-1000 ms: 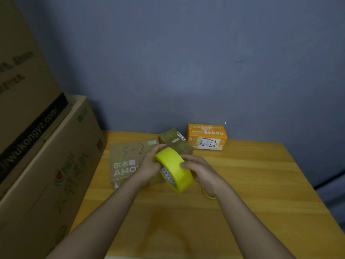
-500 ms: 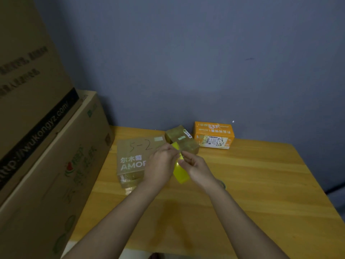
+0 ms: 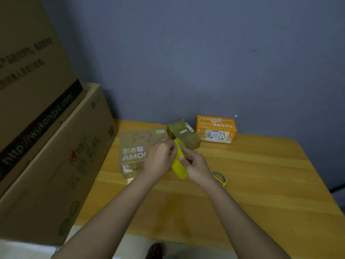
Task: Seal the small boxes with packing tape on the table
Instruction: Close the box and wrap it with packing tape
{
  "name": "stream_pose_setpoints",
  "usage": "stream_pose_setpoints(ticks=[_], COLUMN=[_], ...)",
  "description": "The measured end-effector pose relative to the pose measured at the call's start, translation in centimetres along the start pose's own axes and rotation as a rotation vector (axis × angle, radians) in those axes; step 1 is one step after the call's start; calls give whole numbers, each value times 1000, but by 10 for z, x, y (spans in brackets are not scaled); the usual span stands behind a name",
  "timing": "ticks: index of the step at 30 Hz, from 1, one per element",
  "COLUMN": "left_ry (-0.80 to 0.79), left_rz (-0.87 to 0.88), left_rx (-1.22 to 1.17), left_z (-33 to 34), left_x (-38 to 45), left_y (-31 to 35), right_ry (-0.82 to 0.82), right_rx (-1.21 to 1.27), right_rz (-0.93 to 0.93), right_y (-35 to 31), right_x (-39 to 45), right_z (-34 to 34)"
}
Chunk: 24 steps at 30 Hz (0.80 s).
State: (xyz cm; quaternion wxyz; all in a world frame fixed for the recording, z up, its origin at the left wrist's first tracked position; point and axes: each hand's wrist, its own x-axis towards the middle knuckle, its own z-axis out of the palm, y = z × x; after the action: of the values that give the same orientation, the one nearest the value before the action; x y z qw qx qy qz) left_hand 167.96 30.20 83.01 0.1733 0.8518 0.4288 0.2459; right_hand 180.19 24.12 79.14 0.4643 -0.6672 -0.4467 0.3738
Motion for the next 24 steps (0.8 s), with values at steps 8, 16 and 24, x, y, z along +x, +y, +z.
stream_pose_setpoints(ticks=[8, 16, 24], left_ry=[-68, -184, -294], left_rz=[136, 3, -56], left_rx=[103, -193, -318], left_z=[10, 8, -8], left_x=[-5, -6, 5], left_y=[-2, -26, -69], right_ry=[87, -98, -214], right_rx=[77, 4, 36], right_rz=[-28, -16, 118], right_y=[3, 14, 10], right_x=[-15, -18, -11], right_z=[-9, -14, 4])
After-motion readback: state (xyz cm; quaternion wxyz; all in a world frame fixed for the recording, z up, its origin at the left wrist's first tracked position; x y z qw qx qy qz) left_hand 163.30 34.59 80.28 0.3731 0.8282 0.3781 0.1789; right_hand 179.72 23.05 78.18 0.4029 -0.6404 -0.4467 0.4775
